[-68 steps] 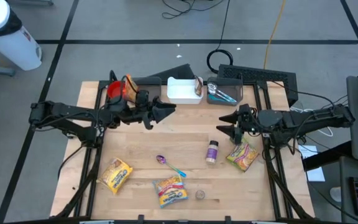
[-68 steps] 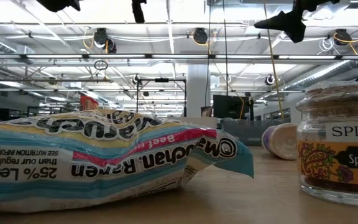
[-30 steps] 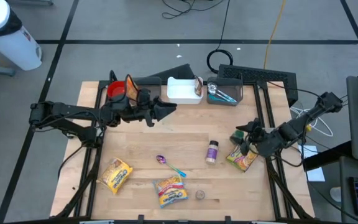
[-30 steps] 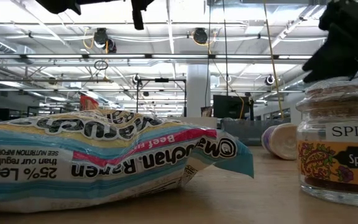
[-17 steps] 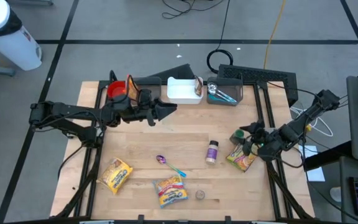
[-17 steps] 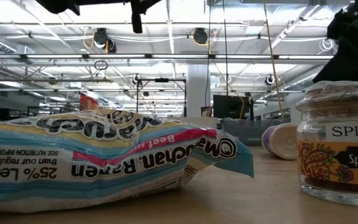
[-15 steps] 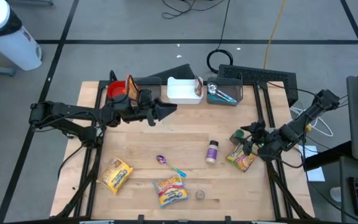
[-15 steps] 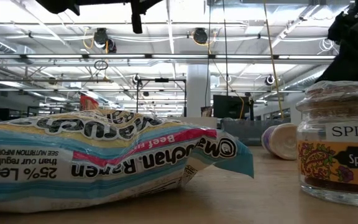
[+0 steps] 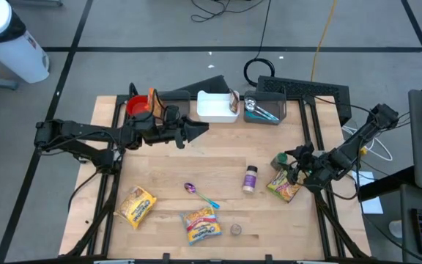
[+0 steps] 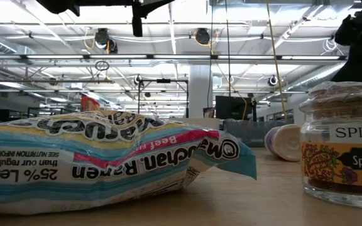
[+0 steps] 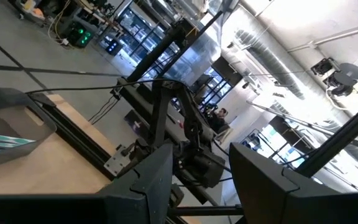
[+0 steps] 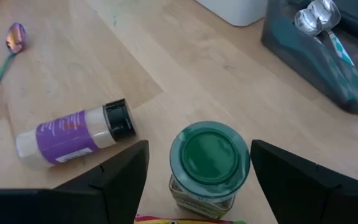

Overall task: Pick & Place Food Item
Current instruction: Put the green seasoning bottle into the white bin

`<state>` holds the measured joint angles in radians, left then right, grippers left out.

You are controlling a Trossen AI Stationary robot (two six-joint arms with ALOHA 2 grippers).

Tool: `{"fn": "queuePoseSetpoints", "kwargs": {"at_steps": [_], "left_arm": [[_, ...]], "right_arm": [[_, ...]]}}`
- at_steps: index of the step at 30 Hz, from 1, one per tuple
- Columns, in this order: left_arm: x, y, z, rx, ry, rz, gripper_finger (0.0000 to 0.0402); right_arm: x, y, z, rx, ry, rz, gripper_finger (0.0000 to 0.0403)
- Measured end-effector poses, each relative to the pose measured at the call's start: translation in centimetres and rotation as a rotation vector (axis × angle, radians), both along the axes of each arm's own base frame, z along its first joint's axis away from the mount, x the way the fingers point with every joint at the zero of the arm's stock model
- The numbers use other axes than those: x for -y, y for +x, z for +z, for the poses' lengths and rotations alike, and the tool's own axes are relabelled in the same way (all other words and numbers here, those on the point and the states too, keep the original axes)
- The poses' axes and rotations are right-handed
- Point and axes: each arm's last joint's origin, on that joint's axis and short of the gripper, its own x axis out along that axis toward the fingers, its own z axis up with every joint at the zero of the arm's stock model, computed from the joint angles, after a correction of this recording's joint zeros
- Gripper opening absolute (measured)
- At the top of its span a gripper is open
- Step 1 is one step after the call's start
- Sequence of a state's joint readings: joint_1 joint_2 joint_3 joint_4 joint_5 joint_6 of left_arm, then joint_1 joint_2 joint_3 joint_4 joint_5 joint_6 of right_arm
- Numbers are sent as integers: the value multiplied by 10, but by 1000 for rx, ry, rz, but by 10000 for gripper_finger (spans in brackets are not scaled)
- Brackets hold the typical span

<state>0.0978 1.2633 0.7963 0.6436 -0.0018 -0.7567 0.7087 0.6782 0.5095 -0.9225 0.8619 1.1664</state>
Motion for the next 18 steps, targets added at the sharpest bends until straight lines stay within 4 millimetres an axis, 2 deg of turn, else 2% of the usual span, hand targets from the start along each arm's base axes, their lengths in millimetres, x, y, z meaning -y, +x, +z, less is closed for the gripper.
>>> {"fn": "queuePoseSetpoints", "kwargs": {"at_steps": [10,18], "left_arm": [[0,0,-1,-6,1,0,168],[1,0,-1,-14,0,-7,168]], "right_arm": [[-3,5,-6,-38,-24,-27,274],[-3,5,-25,15,53,-89,274]]}}
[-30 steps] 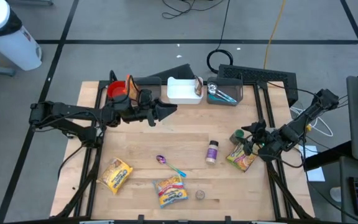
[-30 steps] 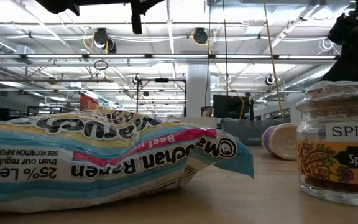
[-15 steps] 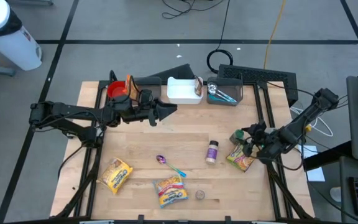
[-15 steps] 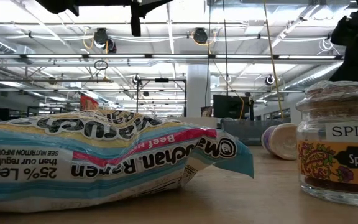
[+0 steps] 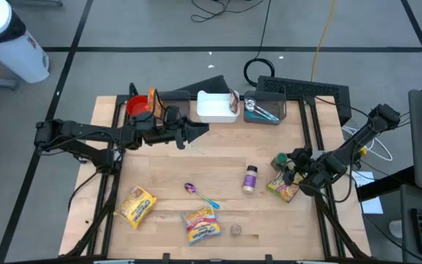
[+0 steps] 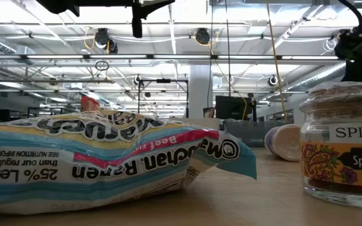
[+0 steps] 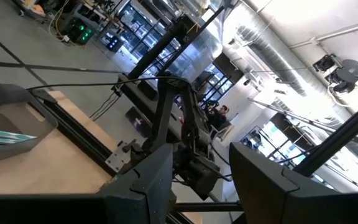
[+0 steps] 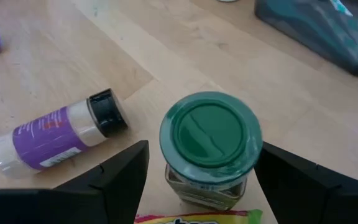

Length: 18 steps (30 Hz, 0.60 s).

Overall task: Pick & Place Food Item
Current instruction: Put the green seasoning bottle into the white bin

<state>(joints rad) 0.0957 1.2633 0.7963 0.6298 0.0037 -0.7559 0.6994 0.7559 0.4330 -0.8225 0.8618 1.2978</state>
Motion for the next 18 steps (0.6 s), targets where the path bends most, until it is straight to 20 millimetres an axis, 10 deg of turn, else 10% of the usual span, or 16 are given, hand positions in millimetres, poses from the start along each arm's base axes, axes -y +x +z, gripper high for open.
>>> {"fn": "queuePoseSetpoints", "kwargs": {"at_steps": [18], "left_arm": [[0,0,-3,-27,-9,-6,168]], "right_arm": [[0,0,-7,11,-5,11,225]]}}
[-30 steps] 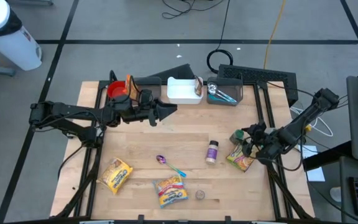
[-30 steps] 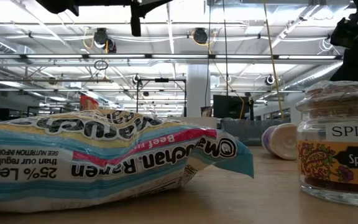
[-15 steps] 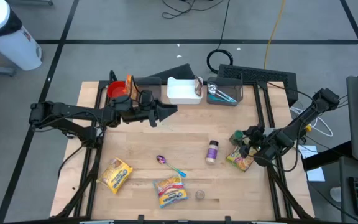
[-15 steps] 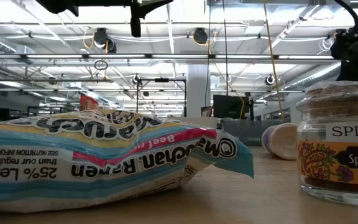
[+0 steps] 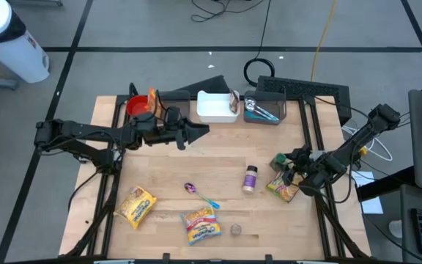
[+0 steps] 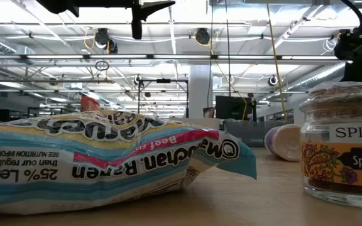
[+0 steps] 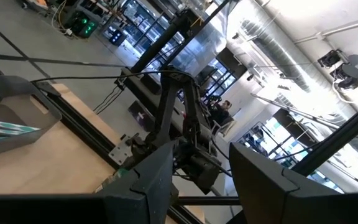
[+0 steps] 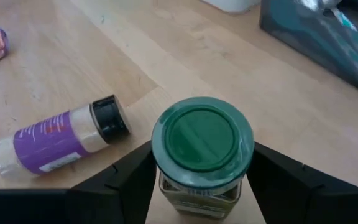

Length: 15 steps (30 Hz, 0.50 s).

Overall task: Pick & Place Food Item
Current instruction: Put the green seasoning bottle into the white bin

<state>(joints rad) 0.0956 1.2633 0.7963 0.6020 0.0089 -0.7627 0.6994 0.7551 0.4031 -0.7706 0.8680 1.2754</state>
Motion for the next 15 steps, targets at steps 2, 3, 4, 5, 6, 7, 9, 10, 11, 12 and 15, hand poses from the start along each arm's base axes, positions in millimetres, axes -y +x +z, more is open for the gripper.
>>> {"fn": "queuePoseSetpoints", "kwargs": {"at_steps": [2,3,4,5,6,7,9,10,11,12,15], "left_arm": [[0,0,0,-2,0,-1,168],[0,0,0,-2,0,-1,168],[0,0,0,-2,0,-1,168],[0,0,0,-2,0,-1,168],[0,0,0,-2,0,-1,168],[0,0,0,-2,0,-1,168],[0,0,0,-2,0,-1,168],[0,0,0,-2,0,-1,168],[0,0,0,-2,0,-1,168],[0,0,0,-2,0,-1,168],[0,0,0,-1,0,-1,168]], "right_arm": [[0,0,-5,19,12,-15,225],[0,0,-7,31,19,-21,226],[1,0,-11,42,27,-24,228],[0,0,-14,50,40,-27,230],[0,-1,-18,43,64,-24,231],[0,-1,-22,33,83,-18,232],[0,-1,-29,34,122,-8,232],[0,-1,-32,36,139,-5,232],[0,-1,-35,44,155,-6,231],[1,-1,-38,58,167,-9,230],[0,1,-41,103,192,-12,230]]}}
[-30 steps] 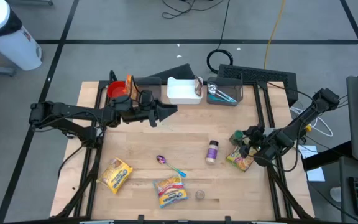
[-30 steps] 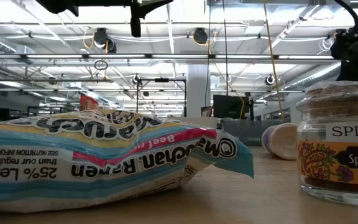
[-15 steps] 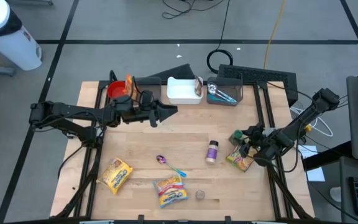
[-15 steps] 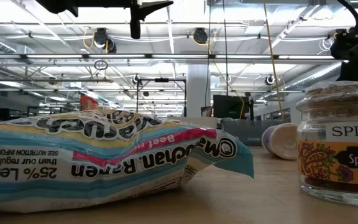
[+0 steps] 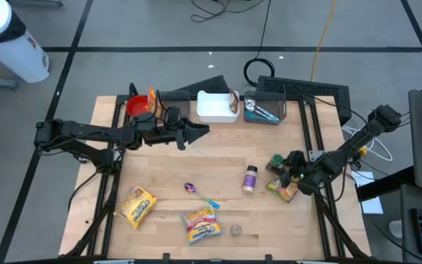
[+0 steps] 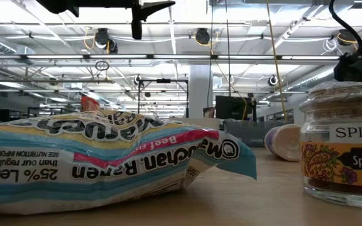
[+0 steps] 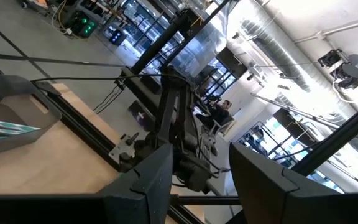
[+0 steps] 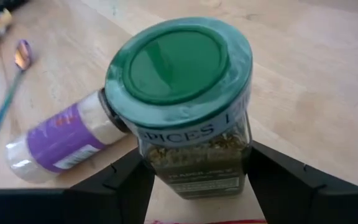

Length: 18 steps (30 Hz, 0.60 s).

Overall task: Pick & Place Food Item
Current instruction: Put the green seasoning bottle into the white bin

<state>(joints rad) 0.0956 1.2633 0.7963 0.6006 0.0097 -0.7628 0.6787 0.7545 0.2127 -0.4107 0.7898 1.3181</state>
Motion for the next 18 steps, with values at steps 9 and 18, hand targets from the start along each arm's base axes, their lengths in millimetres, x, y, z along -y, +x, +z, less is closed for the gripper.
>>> {"fn": "queuePoseSetpoints", "kwargs": {"at_steps": [9,18], "left_arm": [[0,0,0,0,0,0,168],[0,0,-1,-9,4,1,168]], "right_arm": [[7,3,-2,-30,-41,-23,218],[10,12,2,-13,-62,-1,194]]}}
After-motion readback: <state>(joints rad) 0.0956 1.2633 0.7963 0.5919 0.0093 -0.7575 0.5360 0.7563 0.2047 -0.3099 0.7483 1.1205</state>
